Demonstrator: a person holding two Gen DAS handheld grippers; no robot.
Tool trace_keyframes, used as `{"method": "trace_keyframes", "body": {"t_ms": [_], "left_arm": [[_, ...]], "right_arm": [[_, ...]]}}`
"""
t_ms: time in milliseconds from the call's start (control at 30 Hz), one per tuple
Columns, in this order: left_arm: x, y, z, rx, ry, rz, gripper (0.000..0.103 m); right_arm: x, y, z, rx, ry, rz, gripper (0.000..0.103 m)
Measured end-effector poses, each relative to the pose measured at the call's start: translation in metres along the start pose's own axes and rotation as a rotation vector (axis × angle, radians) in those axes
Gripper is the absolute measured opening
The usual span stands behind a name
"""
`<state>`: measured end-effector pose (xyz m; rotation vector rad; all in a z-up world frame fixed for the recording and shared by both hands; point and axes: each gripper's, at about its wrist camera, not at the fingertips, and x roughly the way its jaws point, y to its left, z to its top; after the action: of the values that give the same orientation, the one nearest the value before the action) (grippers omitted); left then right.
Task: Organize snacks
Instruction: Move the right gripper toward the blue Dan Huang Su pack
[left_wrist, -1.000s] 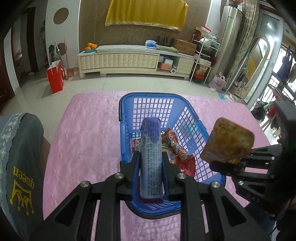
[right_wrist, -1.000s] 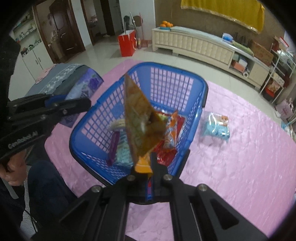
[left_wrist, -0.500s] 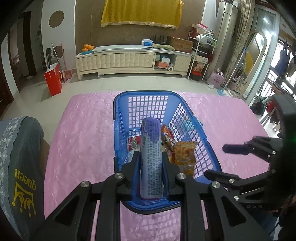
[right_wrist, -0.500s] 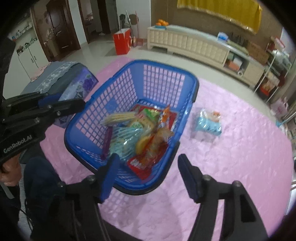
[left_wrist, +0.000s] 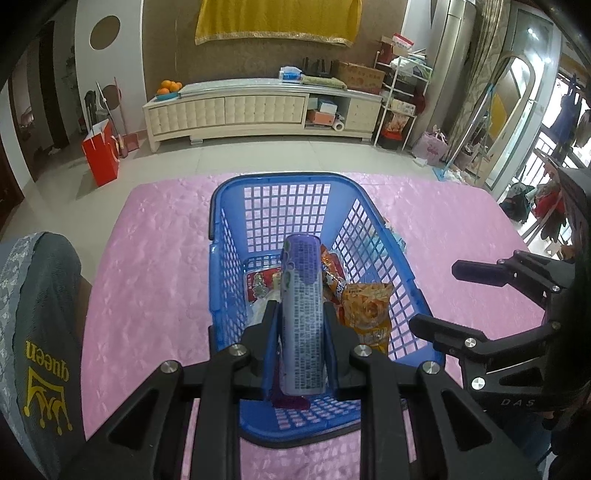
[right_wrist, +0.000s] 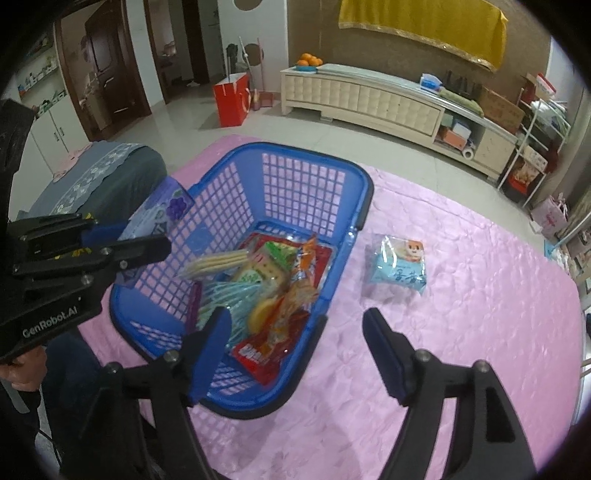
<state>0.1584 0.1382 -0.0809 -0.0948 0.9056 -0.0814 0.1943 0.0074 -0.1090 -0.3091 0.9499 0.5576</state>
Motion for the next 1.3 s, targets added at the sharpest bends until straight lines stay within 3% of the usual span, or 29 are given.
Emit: {"method": "trace_keyframes", "body": {"t_ms": [100, 267, 667, 733, 800, 900, 1100, 1300], "left_arm": [[0.011, -0.002, 0.008, 0.004, 0.013, -0.001, 0.02], [0.029, -0.004, 0.016, 0.012, 0.034, -0.002, 0.02], [0.06, 0.006, 0.032, -0.032, 0.046, -0.004, 0.02], [0.063, 0.008, 0.036, -0.042, 0.044, 0.006, 0.026], [0.064, 0.008, 0.038, -0.048, 0.041, 0.022, 0.047], [0.06, 0.008, 0.038, -0.053, 0.042, 0.014, 0.059], [0.056, 0.001, 0.039, -0.044, 0.043, 0.007, 0.073], [0.056, -0.009, 0.042, -0.042, 0.053, 0.022, 0.073]], "right_arm": [[0.004, -0.004, 0.002, -0.018, -0.01, -0.032, 0.078], [0.009, -0.015, 0.007, 0.004, -0.023, 0.004, 0.078], [0.017, -0.044, 0.013, 0.043, -0.025, -0.022, 0.078], [0.018, -0.048, 0.012, 0.051, -0.028, -0.021, 0.078], [0.017, -0.05, 0.011, 0.056, -0.028, -0.021, 0.078], [0.016, -0.054, 0.01, 0.065, -0.026, -0.023, 0.078], [0.012, -0.061, 0.01, 0.093, -0.036, -0.016, 0.078], [0.011, -0.075, 0.014, 0.114, -0.037, -0.009, 0.078]]}}
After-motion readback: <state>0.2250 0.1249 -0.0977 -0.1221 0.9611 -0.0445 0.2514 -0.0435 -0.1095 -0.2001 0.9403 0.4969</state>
